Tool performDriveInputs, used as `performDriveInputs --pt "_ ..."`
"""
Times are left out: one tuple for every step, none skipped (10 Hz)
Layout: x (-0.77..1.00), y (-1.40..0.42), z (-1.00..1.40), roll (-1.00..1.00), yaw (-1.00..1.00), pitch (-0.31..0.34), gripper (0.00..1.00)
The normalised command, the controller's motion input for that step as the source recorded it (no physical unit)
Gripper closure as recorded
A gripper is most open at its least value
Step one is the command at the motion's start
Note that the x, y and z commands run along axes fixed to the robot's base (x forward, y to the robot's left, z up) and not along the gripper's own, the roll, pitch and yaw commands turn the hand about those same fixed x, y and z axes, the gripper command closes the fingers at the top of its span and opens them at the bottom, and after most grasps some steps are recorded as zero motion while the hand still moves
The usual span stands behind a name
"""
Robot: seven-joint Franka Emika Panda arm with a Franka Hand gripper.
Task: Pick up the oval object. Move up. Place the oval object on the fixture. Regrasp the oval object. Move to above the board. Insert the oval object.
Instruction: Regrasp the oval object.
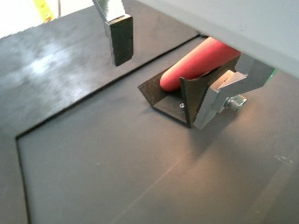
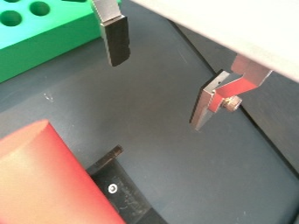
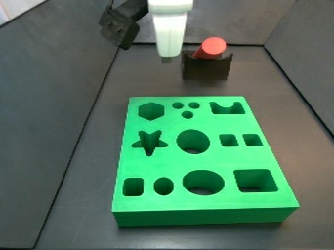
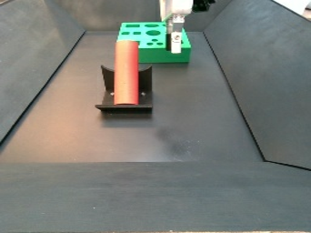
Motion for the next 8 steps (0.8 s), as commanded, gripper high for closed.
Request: performDriveInputs --pt "-0.02 0.00 0.00 0.17 -0.32 0.118 0.00" --pt "-0.01 0.00 0.01 0.12 -0.23 0.155 0.00" --pt "1.00 0.00 0.01 0.08 -0.14 0.184 0.00" --pt "1.00 0.00 0.00 0.07 -0.08 0.186 0.00" --pt "1.00 -0.01 -0.03 0.08 -0.01 0.213 0.00" --pt "1.00 -0.01 -0.02 0.09 0.02 0.205 0.00" --pt "1.00 -0.02 -0.02 0.08 0.04 0.185 0.00" --pt "1.00 -0.02 -0.02 0.08 0.05 0.173 0.00"
